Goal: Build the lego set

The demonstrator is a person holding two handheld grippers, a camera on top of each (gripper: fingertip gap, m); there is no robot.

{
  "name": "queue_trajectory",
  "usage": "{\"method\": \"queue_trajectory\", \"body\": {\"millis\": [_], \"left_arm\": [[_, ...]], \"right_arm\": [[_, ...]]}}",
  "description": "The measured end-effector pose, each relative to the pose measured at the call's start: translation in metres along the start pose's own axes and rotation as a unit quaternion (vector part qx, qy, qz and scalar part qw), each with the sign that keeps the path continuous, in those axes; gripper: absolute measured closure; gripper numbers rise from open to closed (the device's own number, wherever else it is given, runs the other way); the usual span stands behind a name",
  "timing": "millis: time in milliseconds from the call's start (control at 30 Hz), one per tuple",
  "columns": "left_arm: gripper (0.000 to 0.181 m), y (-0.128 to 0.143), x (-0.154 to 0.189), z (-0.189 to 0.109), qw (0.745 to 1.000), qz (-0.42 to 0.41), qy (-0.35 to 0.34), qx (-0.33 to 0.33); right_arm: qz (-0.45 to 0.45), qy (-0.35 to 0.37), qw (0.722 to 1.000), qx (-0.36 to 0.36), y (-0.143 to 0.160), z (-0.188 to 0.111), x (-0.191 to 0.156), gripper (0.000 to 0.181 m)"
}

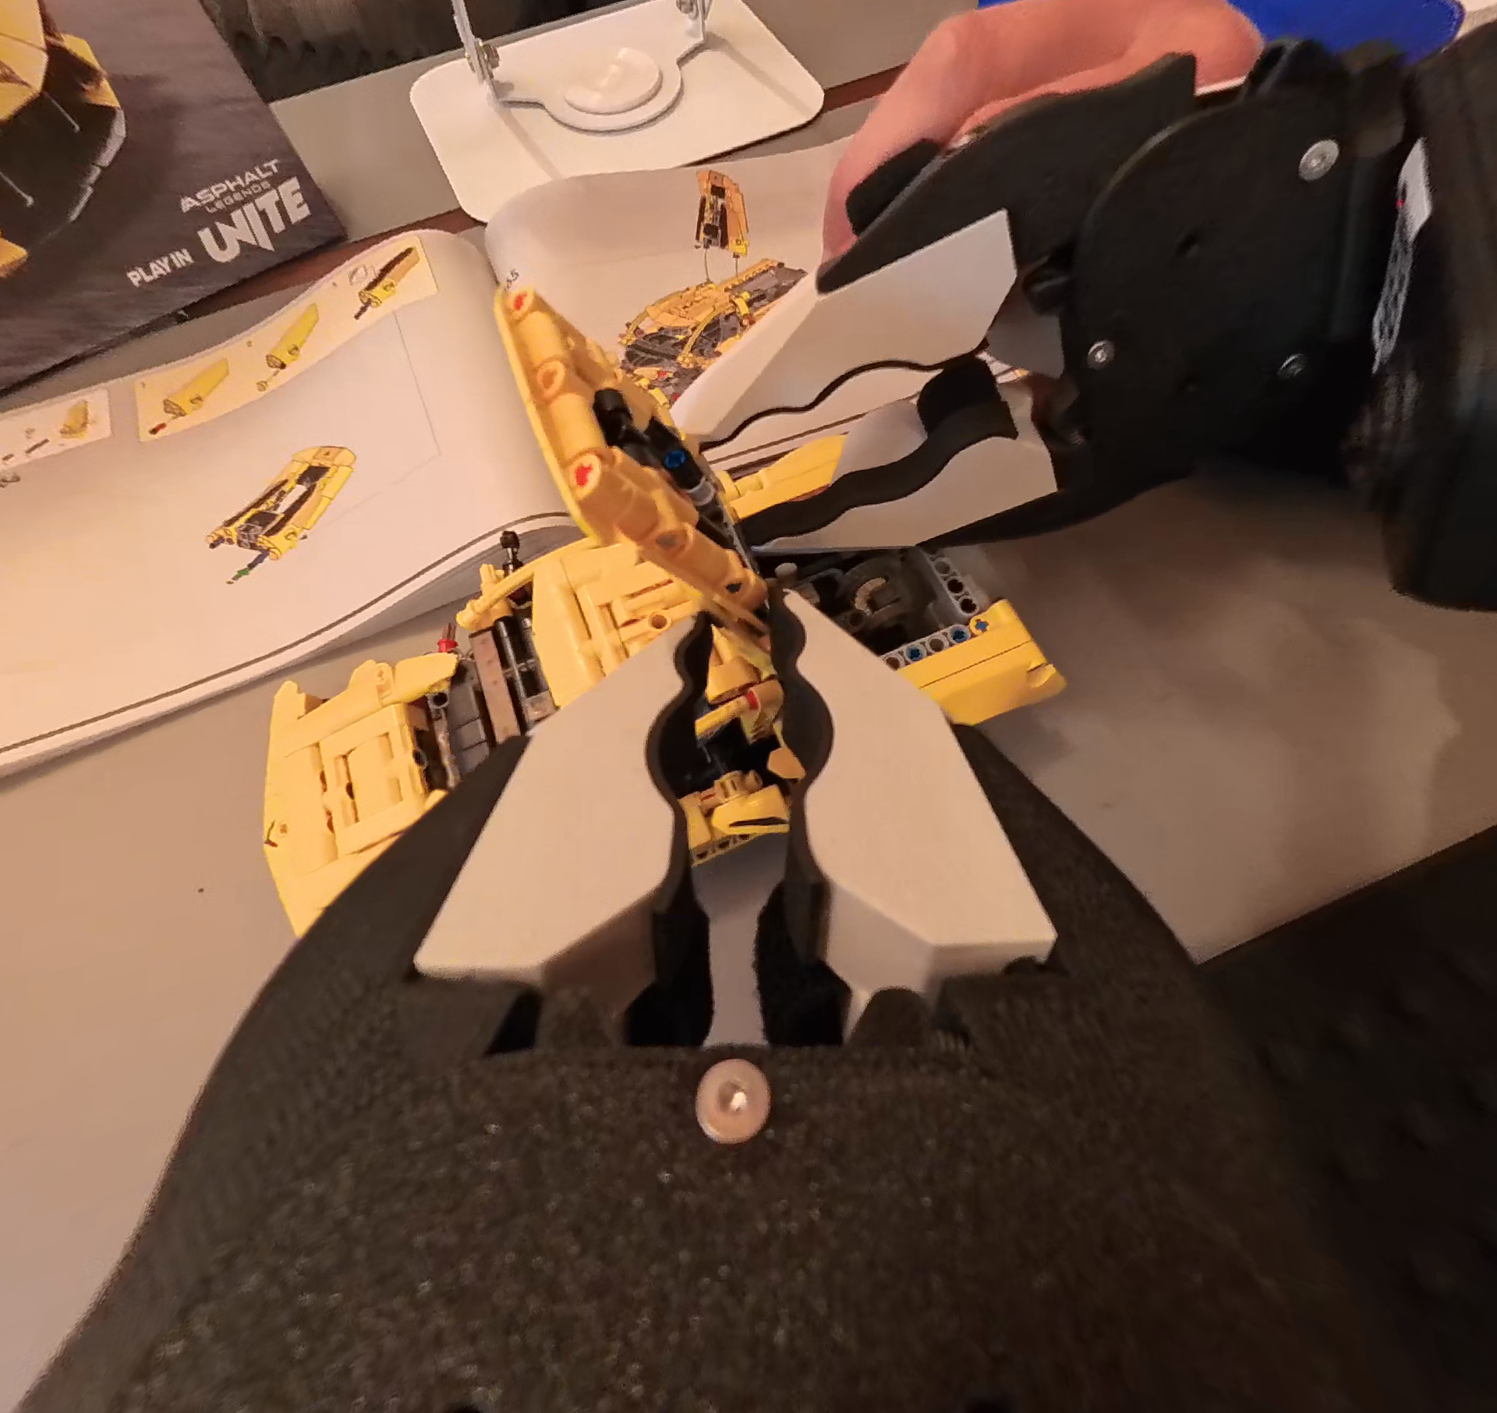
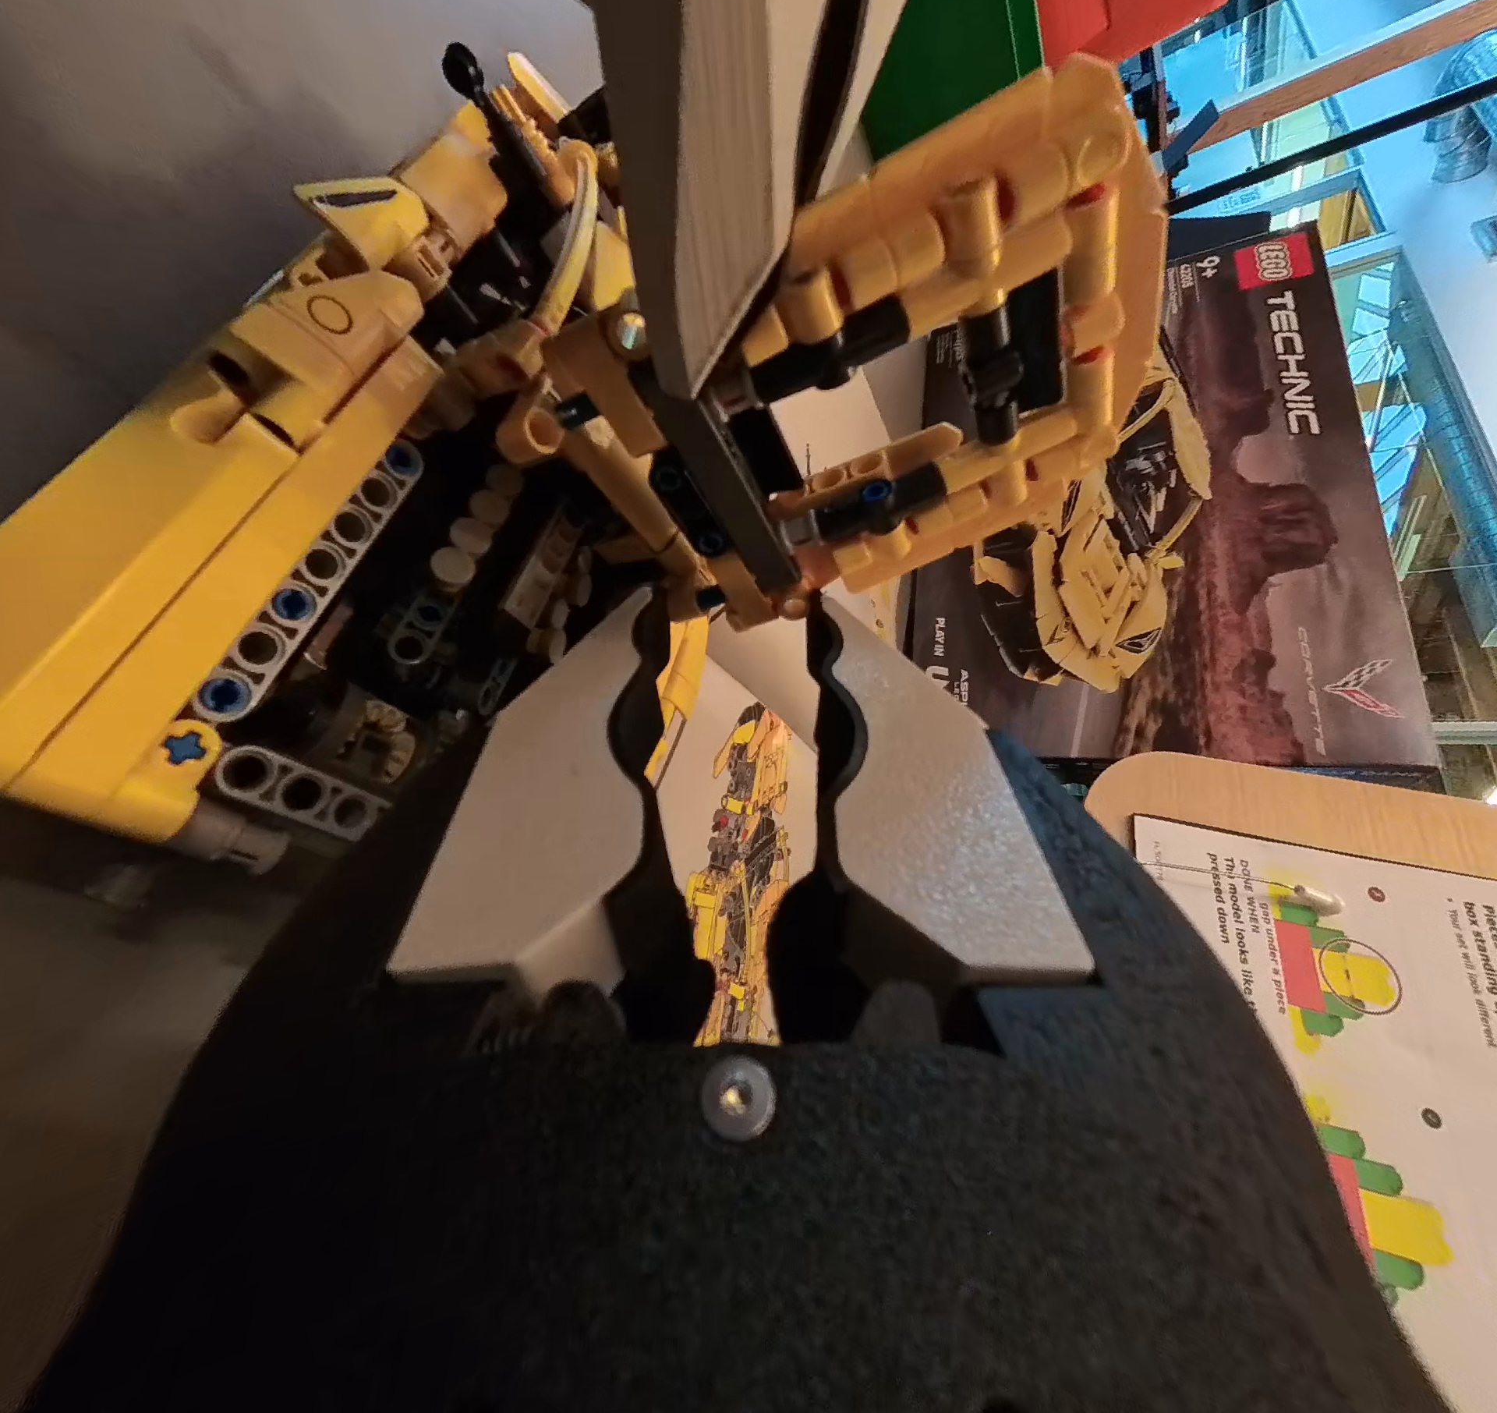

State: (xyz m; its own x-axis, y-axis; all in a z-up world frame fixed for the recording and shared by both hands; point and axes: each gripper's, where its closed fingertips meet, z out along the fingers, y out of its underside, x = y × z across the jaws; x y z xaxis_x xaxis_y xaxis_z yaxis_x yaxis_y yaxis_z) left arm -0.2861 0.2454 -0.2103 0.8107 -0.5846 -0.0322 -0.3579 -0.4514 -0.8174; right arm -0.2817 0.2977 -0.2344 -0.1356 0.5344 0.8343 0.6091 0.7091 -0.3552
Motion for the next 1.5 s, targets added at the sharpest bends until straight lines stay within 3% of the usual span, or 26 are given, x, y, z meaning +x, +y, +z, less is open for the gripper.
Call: {"method": "queue_trajectory", "body": {"millis": [367,500,600,800,933,1100,1500], "left_arm": [[0.168,0.005,0.000,0.003,1.000,-0.004,0.006,-0.012],[0.168,0.005,-0.001,0.003,1.000,-0.016,0.015,-0.010],[0.168,0.005,-0.003,0.003,0.999,-0.025,0.022,-0.014],[0.168,0.004,-0.006,0.003,0.998,-0.049,0.044,-0.021],[0.168,0.004,-0.006,0.003,0.996,-0.065,0.052,-0.021],[0.168,0.004,-0.006,0.003,0.995,-0.076,0.061,-0.025],[0.168,0.004,-0.008,0.003,0.991,-0.106,0.076,-0.026]], "right_arm": [[-0.012,-0.001,1.000,-0.010,0.001,0.001,0.000,0.153],[0.051,-0.003,0.998,0.021,0.001,-0.001,-0.001,0.152],[0.026,0.048,0.997,0.048,-0.001,-0.015,0.006,0.145],[0.033,0.029,0.994,0.104,-0.043,-0.031,0.000,0.136],[-0.025,0.025,0.997,0.069,-0.041,-0.018,-0.018,0.132],[-0.057,0.063,0.995,0.061,-0.040,-0.009,-0.014,0.134],[-0.019,0.025,0.998,0.058,-0.041,-0.005,-0.017,0.141]]}}
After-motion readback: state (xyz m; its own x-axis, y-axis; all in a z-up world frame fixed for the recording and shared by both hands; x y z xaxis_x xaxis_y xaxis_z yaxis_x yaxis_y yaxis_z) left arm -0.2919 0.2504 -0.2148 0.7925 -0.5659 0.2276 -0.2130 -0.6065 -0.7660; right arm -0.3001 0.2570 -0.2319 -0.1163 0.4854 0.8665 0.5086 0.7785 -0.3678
